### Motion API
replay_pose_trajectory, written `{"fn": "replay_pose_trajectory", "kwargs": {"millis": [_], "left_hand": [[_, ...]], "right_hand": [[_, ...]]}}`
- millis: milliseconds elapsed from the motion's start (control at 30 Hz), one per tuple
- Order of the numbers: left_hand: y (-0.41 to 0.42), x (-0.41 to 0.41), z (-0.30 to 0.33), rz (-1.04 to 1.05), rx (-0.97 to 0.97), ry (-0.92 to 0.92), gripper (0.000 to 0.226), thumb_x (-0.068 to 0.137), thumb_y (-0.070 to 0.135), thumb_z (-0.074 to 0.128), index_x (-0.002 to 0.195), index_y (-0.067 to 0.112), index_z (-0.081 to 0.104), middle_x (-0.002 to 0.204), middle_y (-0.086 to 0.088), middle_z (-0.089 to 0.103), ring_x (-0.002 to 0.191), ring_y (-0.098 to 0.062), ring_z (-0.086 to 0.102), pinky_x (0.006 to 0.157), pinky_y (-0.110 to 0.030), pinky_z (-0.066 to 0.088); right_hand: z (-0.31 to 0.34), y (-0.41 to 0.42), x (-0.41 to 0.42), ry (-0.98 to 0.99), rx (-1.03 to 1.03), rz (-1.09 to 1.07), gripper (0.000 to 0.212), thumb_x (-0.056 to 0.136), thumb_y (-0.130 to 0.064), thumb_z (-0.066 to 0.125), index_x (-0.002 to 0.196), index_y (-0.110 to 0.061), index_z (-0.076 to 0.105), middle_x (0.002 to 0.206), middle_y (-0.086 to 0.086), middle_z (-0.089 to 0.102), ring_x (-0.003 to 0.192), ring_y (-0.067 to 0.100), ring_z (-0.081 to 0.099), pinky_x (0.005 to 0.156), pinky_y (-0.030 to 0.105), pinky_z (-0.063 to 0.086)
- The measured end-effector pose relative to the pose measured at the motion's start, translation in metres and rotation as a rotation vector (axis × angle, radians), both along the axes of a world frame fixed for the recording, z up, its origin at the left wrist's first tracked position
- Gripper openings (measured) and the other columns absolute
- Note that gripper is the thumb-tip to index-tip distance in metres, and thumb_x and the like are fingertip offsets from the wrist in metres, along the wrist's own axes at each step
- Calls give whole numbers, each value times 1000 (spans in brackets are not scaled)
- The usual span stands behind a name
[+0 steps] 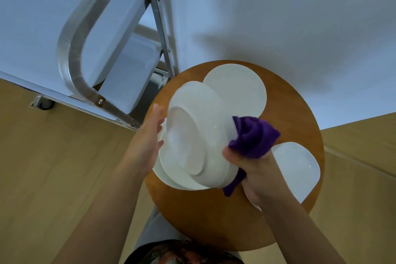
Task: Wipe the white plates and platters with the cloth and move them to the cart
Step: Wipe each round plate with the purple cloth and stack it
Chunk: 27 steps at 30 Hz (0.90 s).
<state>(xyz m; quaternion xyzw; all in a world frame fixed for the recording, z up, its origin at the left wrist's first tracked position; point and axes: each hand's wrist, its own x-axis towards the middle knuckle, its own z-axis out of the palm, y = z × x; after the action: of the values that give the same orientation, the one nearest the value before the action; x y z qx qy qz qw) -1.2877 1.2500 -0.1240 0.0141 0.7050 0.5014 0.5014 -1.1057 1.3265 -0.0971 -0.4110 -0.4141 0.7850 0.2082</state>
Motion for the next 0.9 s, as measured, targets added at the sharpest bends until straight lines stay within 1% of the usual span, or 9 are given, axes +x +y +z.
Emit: {"fn": "replay_pose_trajectory", "kwargs": {"millis": [67, 167, 267, 400, 500, 600, 667, 733, 900], "left_hand": [[-3, 4, -14, 77, -95, 2, 68, 80, 75, 33, 132, 34, 48, 136, 3, 53, 126, -23, 47, 104, -51, 39], [-11, 1, -26, 219, -110, -200, 55, 85, 70, 39, 106, 27, 67, 101, -3, 73, 93, -24, 69, 73, -39, 57], [-15, -1, -29, 363, -171, -144, 43, 86, 59, 53, 87, 19, 69, 79, -2, 75, 83, -26, 71, 72, -43, 58], [-11, -6, -23, 376, -212, 131, 40, 91, 56, 44, 77, 22, 59, 65, 2, 64, 67, -17, 62, 54, -30, 54], [-5, -13, -10, 237, -213, 409, 44, 94, 52, 37, 66, 19, 48, 55, 8, 51, 53, -8, 48, 39, -18, 36], [2, -10, 1, 64, -121, 578, 48, 96, 46, 37, 63, 12, 46, 58, -3, 46, 55, -13, 44, 50, -23, 37], [5, -9, 9, -52, -49, 694, 51, 97, 43, 37, 59, 10, 46, 55, -4, 45, 52, -14, 45, 52, -25, 37], [5, -9, 16, -129, -9, 788, 52, 97, 41, 36, 59, 9, 49, 53, -4, 47, 50, -13, 47, 51, -22, 38], [3, 0, 18, -281, 134, 790, 57, 98, 38, 32, 68, -3, 57, 62, -21, 56, 55, -31, 52, 52, -37, 42]], "right_hand": [[-2, 1, 2, 187, -195, -105, 44, 47, -16, 85, 89, -27, 74, 93, -1, 73, 88, 18, 69, 68, 30, 57], [-15, -2, 9, 191, -339, -242, 40, 58, -12, 79, 97, -22, 71, 99, 5, 73, 90, 25, 68, 67, 36, 58], [-23, 6, 16, 109, -345, -294, 40, 70, -15, 64, 110, -20, 61, 104, 5, 71, 93, 23, 68, 75, 39, 58], [-25, 7, 16, -297, 164, -291, 36, 78, -23, 64, 112, -25, 53, 97, -7, 67, 94, 15, 63, 76, 25, 54], [-18, 10, 9, -144, 483, -357, 37, 80, -14, 67, 105, -30, 45, 90, -31, 62, 87, -7, 59, 71, 10, 49], [-5, 21, -8, -45, 784, 248, 56, 76, -45, 65, 124, -27, 44, 127, -9, 53, 122, 11, 46, 100, 35, 41], [-4, 32, -20, -306, 1076, 691, 84, 70, -69, 53, 142, -42, 19, 157, -3, 12, 145, 20, 0, 115, 51, 10], [1, 38, -34, -447, 1192, 830, 86, 70, -78, 43, 139, -55, -2, 157, -9, -14, 142, 14, -21, 114, 55, -4], [4, 37, -62, -435, 1592, 864, 86, 80, -66, 50, 144, -37, 0, 157, 6, 15, 143, 30, 12, 111, 55, 19]]}}
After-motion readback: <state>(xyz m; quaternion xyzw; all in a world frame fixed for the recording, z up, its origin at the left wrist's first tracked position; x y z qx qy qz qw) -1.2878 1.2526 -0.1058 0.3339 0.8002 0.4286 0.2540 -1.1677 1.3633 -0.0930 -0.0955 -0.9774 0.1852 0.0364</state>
